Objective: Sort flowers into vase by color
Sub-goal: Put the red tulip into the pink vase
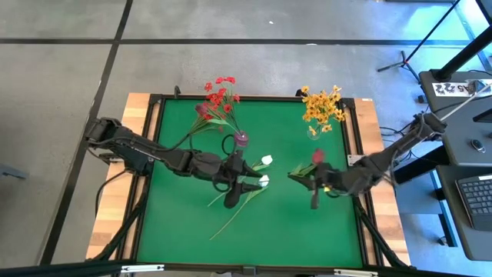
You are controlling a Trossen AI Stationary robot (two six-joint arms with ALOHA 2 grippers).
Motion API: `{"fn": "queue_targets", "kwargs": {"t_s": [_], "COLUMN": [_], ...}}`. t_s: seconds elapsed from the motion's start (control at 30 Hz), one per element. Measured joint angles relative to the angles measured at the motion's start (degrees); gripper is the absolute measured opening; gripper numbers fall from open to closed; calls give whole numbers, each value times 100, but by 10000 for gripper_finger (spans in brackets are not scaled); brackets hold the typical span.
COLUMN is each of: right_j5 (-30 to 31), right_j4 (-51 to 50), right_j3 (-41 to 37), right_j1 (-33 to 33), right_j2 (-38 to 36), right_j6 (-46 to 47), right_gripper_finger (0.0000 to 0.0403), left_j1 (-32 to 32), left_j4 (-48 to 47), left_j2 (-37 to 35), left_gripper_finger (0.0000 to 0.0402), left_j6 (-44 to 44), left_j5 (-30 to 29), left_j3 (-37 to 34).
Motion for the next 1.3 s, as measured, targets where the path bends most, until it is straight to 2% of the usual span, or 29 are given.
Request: {"fn": "queue_targets", "kwargs": {"t_s": [0.17,0.43,0.87,1.3], "right_j5": [-909,-1861,-2041,-2100], "right_j4": [586,1347,1381,1327], "right_j3": [-2,61,541,680], "right_j1": [-527,-1063,-1097,-1097], "right_j2": [474,836,1514,1539], "right_j6": [-59,-202,-307,-359], "right_gripper_finger": [25,25,26,26], "left_j1": [23,30,60,60], "left_j4": [-27,-13,-153,-186], "left_j2": [78,124,183,183], "left_gripper_finger": [189,189,188,142], "left_j6": [-17,-19,-67,-74], "left_j5": [25,131,108,66], "left_j3": [0,0,0,0]}}
